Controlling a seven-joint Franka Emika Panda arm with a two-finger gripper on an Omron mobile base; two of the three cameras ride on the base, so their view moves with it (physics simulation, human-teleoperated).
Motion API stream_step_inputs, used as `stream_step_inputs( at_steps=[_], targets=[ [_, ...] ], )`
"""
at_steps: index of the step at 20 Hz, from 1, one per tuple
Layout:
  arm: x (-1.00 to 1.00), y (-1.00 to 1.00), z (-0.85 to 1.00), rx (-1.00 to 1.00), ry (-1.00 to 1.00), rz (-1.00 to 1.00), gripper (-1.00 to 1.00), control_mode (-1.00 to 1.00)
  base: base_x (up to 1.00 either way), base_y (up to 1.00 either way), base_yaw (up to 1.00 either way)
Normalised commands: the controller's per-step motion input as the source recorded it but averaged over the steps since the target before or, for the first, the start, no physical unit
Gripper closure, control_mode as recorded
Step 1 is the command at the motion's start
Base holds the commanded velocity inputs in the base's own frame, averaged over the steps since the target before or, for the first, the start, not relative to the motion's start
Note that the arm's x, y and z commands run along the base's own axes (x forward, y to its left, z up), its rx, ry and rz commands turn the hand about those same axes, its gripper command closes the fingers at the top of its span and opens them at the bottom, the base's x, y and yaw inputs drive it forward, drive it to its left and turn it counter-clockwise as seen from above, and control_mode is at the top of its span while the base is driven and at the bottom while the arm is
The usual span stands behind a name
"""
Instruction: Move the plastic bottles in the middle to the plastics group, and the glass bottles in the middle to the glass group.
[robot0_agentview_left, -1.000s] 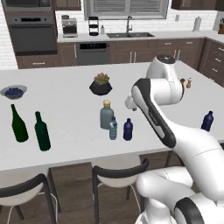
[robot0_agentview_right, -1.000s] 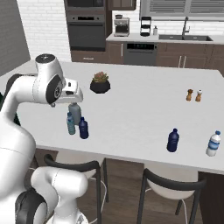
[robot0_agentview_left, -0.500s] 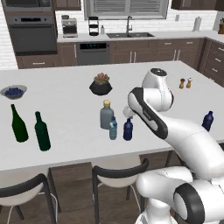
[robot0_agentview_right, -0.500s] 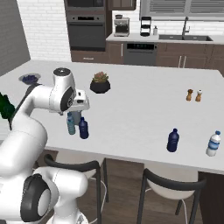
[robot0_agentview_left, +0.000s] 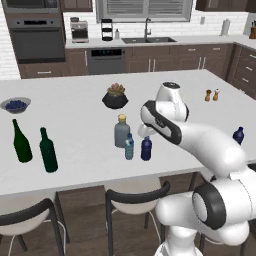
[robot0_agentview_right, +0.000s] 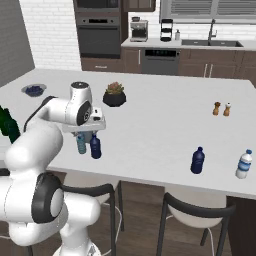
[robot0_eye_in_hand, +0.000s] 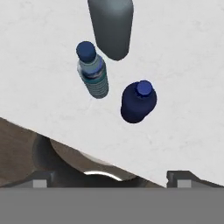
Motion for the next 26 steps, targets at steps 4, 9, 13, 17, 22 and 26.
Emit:
stream_step_inputs(
  at_steps=[4,9,13,17,22,26],
  targets=[
    [0.23,0.0,-0.31,-0.01,0.0,0.0,-1.0,-1.0,0.0,0.0,0.0],
    [0.12,0.0,-0.33,0.0,0.0,0.0,-1.0,-1.0,0.0,0.0,0.0],
    [0.03,0.0,-0.28,0.0,0.0,0.0,-1.0,-1.0,0.0,0.0,0.0],
    [0.1,0.0,-0.31,0.0,0.0,0.0,-1.0,-1.0,0.0,0.0,0.0],
    [0.26,-0.03,-0.15,0.0,-0.01,0.01,-1.0,-1.0,0.0,0.0,0.0],
    [0.13,-0.03,0.0,0.0,0.0,0.01,-1.0,-1.0,0.0,0.0,0.0]
  ],
)
